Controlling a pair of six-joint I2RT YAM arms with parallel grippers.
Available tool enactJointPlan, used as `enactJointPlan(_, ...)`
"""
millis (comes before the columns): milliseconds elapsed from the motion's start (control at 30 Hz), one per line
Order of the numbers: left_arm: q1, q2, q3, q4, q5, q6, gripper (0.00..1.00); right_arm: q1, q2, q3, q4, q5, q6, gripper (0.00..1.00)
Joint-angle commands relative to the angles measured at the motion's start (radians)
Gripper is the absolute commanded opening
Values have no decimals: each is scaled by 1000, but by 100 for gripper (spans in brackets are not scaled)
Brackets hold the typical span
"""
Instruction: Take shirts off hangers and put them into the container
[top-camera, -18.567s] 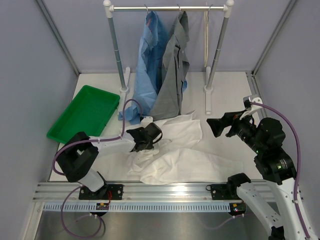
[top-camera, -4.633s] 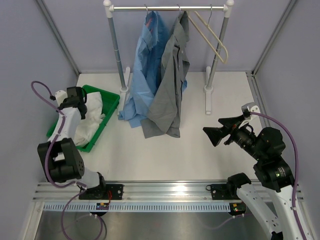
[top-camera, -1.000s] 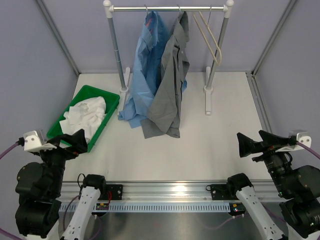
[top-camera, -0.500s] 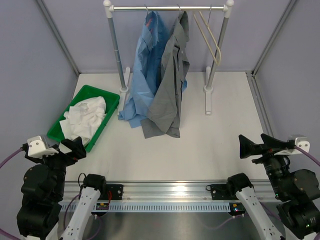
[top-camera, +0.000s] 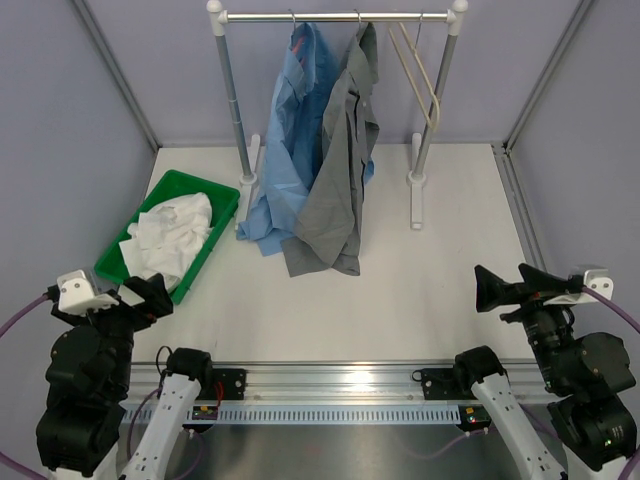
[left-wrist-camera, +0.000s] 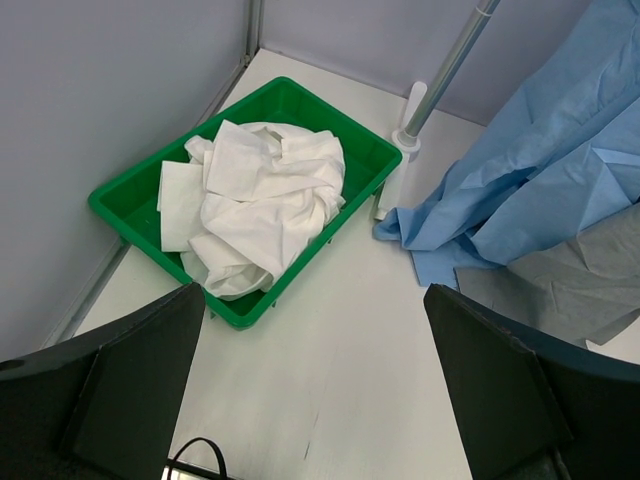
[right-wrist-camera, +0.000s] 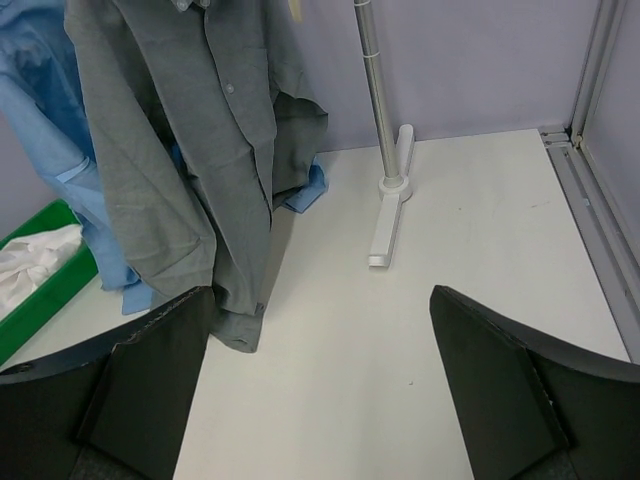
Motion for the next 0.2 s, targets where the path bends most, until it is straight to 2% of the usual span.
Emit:
enactJointPlan(0,-6,15,-15,39,-9,7,99,7,0,-10,45,25,-16,100)
enactJointPlan(167,-6,15,-26,42,-2,7,99,7,-5,-17,53,19,-16,99)
